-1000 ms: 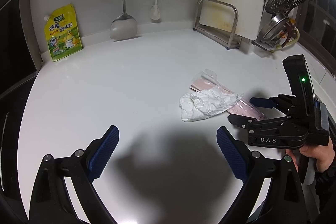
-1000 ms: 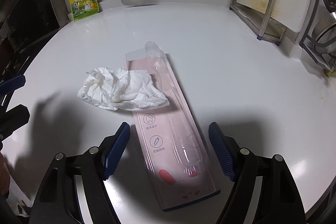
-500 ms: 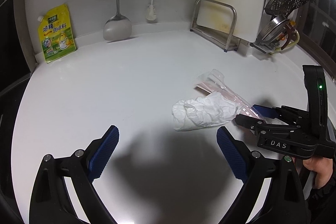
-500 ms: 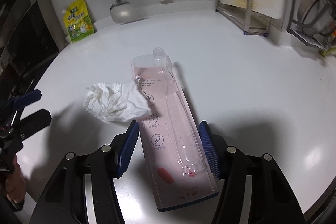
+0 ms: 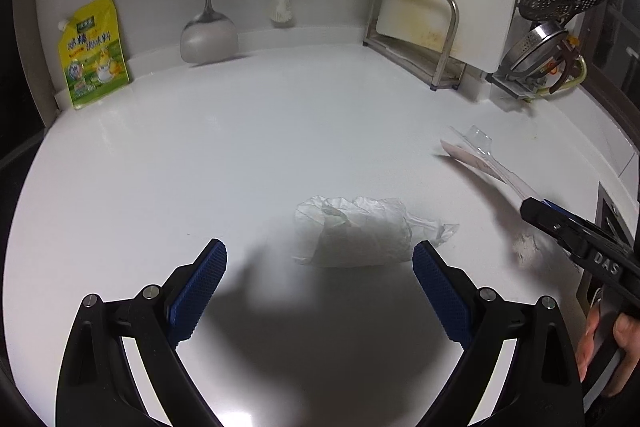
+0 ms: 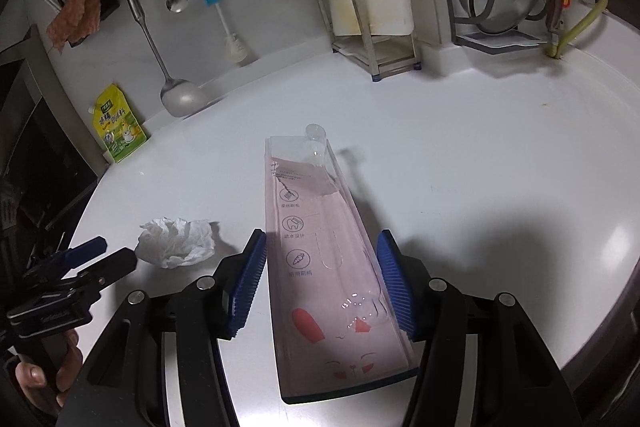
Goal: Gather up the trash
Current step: 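Grasp the pink toothbrush box with the right tool while the left tool grasps the white napkin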
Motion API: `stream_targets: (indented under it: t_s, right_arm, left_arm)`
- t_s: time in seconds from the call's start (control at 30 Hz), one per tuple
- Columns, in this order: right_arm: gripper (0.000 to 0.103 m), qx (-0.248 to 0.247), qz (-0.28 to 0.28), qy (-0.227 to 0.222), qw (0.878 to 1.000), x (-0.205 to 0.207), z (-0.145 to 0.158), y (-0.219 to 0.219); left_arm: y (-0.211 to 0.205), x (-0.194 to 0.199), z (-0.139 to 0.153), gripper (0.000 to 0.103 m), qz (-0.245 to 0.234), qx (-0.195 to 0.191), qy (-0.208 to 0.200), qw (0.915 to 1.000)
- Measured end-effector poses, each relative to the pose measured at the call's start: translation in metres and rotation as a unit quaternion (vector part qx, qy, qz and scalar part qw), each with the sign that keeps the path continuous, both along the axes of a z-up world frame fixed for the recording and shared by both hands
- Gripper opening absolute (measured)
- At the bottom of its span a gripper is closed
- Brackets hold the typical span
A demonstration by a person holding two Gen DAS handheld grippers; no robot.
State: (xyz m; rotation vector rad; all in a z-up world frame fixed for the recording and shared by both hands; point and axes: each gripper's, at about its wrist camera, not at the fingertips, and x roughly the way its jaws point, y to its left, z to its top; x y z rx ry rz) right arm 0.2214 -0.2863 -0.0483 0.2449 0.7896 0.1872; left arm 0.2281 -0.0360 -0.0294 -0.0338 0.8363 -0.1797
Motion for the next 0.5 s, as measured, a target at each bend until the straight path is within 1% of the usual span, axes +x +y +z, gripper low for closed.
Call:
stream_targets:
  t_s: [0.13, 0.3, 0.37, 0.43, 0.5]
  right_arm:
    - [0.055, 0.014, 0.003, -0.008, 1.000, -0.005, 0.000, -0.004]
    - [0.055, 0.021, 0.006, -0.014, 1.000, -0.007, -0.001, -0.007]
    - [0.055, 0.024, 0.007, -0.017, 1.000, -0.009, 0.000, -0.008]
    - [0.055, 0.026, 0.008, -0.019, 0.999, -0.009, 0.000, -0.009]
    - [0.055, 0.026, 0.009, -0.020, 0.999, -0.010, 0.001, -0.008]
  left_arm:
    - [-0.007, 0.008, -0.006, 0.092, 0.009, 0.000, 0.013, 0.9999]
    - [-0.015, 0.020, -0.014, 0.091, 0.030, 0.017, 0.025, 0.9991]
    - [-0.017, 0.023, -0.016, 0.083, 0.034, 0.023, 0.027, 0.9988]
    - [-0.020, 0.026, -0.018, 0.067, 0.034, 0.030, 0.032, 0.9985]
    - [-0.022, 0.028, -0.020, 0.059, 0.033, 0.035, 0.034, 0.9982]
